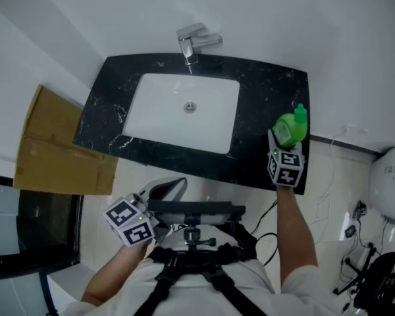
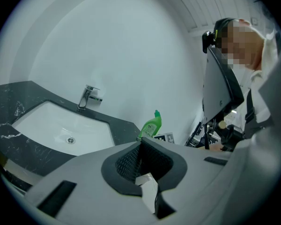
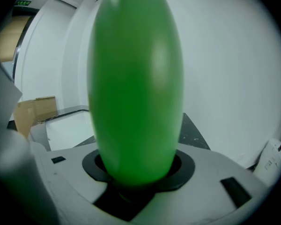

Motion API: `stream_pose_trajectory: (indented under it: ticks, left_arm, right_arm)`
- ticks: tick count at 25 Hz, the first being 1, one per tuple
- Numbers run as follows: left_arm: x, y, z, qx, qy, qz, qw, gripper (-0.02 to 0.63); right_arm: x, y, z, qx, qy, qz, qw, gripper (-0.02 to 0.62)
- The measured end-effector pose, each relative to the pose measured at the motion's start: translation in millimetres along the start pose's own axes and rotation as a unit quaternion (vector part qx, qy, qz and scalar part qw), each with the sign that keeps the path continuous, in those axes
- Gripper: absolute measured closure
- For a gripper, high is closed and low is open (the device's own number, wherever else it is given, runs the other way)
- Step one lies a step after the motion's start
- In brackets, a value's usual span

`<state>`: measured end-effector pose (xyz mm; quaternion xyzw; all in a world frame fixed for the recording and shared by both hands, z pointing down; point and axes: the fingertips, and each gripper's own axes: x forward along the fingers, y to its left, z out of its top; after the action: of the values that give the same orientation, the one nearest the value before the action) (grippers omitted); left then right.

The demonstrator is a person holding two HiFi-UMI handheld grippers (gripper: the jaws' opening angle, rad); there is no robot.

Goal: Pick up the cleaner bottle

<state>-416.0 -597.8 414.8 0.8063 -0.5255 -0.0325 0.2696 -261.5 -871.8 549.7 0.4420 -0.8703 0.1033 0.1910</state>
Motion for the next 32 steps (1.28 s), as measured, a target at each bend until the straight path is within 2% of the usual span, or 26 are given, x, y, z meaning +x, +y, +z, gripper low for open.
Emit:
stream_pose_trajectory:
  ticks: [26,32]
  left_arm:
    - [3.9,-0.8,-5.4,-0.001,0.015,0.001,0.9999,0.611]
    - [6.0,0.1,-5.7,-0.004,0.015,0.001,0.9999,0.612]
  right_arm:
    - [-2.2,-3.5,12.4,0.007,-0.04,-0.001,0.999,0.385]
    - [-2.2,-3.5,13.9,-0.001,-0.036,-0.005,0.999,0.403]
